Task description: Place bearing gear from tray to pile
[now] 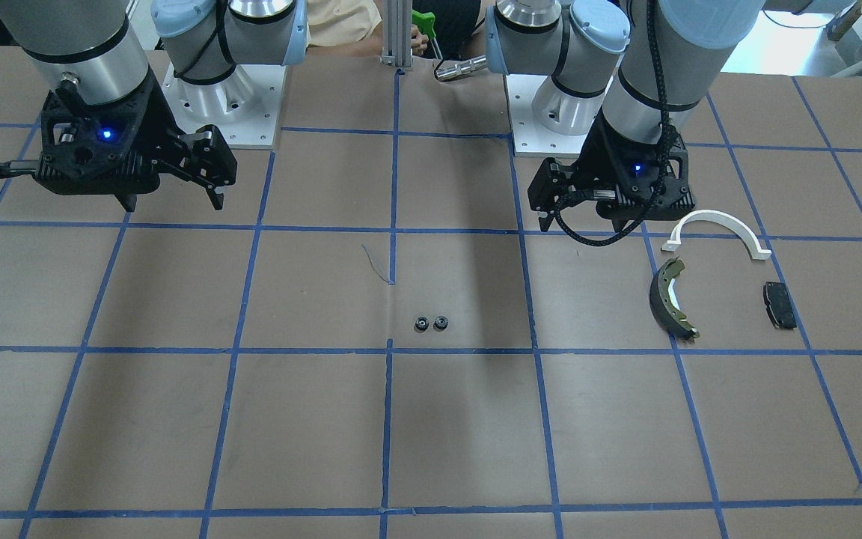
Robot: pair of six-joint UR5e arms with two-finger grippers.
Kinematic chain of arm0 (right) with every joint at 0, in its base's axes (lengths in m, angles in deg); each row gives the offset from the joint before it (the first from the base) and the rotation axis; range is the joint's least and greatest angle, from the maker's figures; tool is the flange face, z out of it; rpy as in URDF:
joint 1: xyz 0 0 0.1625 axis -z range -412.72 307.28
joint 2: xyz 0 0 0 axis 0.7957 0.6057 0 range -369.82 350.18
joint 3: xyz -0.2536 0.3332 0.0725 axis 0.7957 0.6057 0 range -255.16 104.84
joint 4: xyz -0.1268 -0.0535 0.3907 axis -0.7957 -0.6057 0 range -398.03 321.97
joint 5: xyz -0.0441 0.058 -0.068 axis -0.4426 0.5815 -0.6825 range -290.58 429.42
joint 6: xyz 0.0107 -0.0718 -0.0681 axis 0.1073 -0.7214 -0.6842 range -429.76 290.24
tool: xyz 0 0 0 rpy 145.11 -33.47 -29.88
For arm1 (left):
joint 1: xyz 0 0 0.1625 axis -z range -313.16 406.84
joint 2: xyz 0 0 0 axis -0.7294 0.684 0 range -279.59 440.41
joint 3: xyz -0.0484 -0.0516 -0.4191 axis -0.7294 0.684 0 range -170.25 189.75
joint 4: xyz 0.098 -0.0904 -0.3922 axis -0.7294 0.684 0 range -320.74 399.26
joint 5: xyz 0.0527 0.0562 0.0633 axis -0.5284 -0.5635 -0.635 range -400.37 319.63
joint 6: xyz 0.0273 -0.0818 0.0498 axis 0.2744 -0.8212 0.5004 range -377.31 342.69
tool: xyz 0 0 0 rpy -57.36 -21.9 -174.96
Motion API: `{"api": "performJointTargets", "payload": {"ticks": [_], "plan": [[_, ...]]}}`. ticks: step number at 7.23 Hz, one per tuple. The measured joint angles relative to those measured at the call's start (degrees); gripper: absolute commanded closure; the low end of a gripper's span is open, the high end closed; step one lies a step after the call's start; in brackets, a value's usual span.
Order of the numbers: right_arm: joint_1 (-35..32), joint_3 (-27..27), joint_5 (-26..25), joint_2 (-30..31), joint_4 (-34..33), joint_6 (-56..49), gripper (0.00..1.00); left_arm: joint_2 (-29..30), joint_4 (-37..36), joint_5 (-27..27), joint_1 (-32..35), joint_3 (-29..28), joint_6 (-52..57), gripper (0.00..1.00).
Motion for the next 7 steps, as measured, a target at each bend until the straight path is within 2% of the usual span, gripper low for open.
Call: {"api": "performJointTargets", "payload": {"ticks": [4,6,7], "plan": [[-0.08,0.0,0.36,0.04,-0.12,0.01,0.0,0.59,-0.05,0.2,0.4,0.08,-0.88,0.0],[-0.09,0.0,0.38,0.01,-0.31,-0.05,0.0,2.05,-1.28,0.5,3.11,1.68,-6.64,0.0],[-0.08,0.0,0.33,0.0,-0.32,-0.08,0.0,2.53,-5.41,0.48,6.11,4.47,-11.55,0.0]]}}
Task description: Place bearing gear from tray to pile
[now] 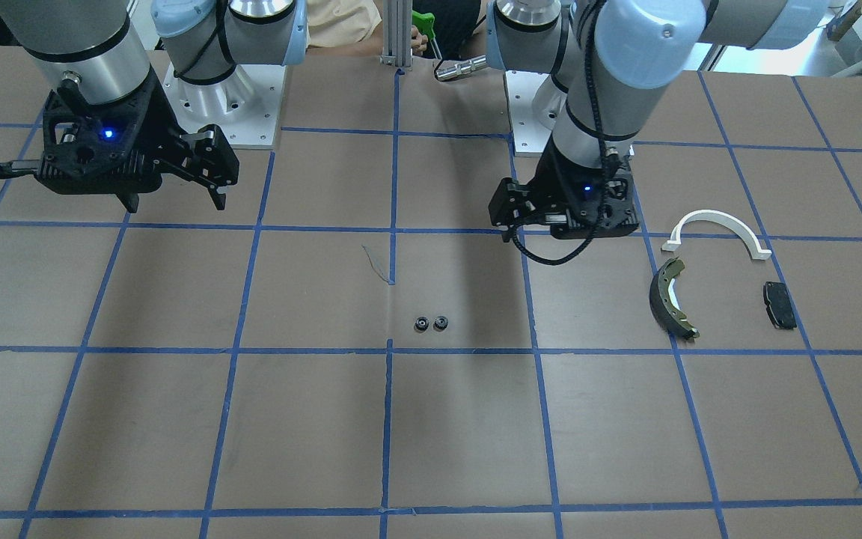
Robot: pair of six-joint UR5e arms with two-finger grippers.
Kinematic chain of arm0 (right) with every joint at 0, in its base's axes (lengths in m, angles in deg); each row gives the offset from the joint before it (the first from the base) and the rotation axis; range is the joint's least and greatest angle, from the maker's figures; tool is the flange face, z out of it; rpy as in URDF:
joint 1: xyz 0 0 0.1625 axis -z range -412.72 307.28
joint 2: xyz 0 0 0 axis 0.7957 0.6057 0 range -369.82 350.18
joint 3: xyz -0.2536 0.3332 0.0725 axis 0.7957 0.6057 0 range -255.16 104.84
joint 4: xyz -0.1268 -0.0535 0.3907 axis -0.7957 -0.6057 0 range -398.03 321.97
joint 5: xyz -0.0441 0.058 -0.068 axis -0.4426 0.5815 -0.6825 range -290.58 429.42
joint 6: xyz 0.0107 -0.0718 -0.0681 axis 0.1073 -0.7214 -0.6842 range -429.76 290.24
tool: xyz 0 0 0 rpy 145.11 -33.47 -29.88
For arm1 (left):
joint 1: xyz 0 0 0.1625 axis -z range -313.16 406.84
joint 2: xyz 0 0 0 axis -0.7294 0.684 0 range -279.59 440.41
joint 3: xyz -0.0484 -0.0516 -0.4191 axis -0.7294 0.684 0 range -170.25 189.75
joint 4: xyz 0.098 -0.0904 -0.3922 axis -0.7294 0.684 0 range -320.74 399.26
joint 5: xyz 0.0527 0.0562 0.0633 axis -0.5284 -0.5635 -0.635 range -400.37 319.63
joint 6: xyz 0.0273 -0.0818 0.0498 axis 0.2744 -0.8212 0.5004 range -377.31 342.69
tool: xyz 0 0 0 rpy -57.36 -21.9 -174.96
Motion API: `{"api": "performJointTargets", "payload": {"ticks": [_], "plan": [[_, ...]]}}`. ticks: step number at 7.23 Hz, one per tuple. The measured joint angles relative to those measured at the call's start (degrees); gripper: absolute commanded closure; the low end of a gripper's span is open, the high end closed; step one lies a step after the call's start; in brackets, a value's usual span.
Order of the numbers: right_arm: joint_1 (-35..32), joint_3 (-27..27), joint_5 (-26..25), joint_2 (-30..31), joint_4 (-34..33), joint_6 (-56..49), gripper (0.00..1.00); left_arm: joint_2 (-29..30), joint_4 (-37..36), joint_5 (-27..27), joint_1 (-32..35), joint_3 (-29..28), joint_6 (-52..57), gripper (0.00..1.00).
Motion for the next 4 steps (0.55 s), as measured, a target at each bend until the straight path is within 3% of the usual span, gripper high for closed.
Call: {"api": "performJointTargets", "payload": {"ticks": [3,4], "plan": [[0.1,0.0,-0.17,0.0,0.11,0.01,0.0,3.16,-25.38,-0.14,7.83,14.92,-20.24,0.0],[0.14,0.0,-0.21,-0.01,0.12,0.01,0.0,5.44,-29.25,-0.08,8.51,16.9,-26.1,0.0]]}}
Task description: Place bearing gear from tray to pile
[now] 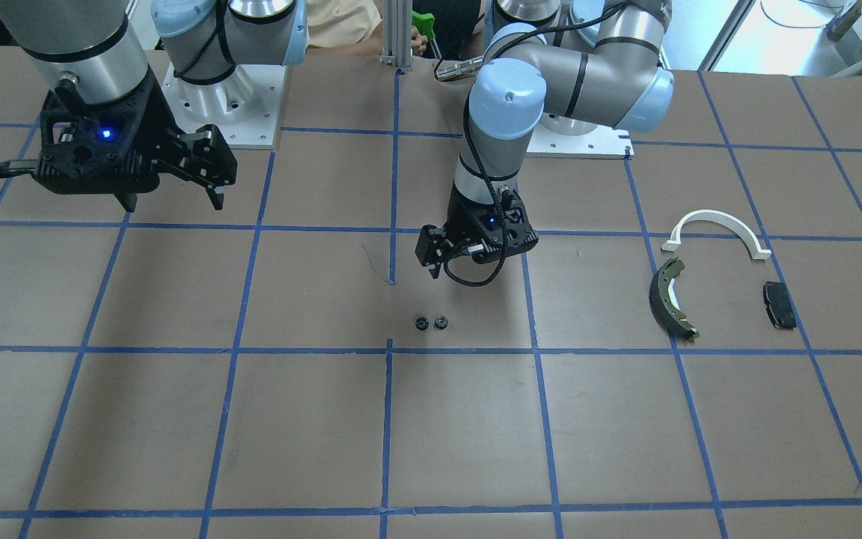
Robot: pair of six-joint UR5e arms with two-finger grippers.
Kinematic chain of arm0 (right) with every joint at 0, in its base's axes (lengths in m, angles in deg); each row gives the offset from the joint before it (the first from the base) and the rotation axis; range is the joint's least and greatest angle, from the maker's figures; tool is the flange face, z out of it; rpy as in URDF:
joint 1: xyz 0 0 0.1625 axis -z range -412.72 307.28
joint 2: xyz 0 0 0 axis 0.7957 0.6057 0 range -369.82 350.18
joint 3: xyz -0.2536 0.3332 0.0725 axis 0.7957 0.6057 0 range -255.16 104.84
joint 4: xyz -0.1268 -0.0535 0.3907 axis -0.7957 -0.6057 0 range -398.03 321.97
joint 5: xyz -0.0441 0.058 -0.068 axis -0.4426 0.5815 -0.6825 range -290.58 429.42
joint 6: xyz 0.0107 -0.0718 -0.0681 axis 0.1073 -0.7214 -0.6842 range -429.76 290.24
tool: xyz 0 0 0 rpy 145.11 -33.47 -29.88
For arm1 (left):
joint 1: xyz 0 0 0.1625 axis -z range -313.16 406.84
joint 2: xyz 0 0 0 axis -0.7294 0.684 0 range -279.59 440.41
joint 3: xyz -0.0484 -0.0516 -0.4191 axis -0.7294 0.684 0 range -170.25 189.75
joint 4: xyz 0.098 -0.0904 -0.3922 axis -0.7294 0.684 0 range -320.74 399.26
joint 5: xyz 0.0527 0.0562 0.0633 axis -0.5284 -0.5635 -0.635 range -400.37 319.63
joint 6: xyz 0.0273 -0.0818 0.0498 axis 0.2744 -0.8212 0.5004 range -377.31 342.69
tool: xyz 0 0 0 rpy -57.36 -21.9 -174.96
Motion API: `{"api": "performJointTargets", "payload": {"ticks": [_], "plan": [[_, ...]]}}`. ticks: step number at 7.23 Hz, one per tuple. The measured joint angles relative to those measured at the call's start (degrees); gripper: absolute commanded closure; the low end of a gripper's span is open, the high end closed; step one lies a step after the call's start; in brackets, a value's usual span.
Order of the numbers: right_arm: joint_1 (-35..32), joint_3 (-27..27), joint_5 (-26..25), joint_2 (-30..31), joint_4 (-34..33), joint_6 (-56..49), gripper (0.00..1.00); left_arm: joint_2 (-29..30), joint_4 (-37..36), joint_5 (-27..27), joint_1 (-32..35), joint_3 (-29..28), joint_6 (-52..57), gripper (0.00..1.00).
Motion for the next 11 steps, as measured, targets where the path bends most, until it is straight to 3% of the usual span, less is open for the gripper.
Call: {"api": "performJointTargets", "payload": {"ticks": [4,11], "plan": [[0.03,0.0,-0.15,-0.02,0.06,-0.03,0.0,7.83,-6.0,1.6,1.36,-0.22,-18.12,0.02],[0.01,-0.06,-0.29,0.0,0.18,-0.01,0.0,15.45,-6.78,0.69,1.68,-6.99,-22.01,0.02]]}}
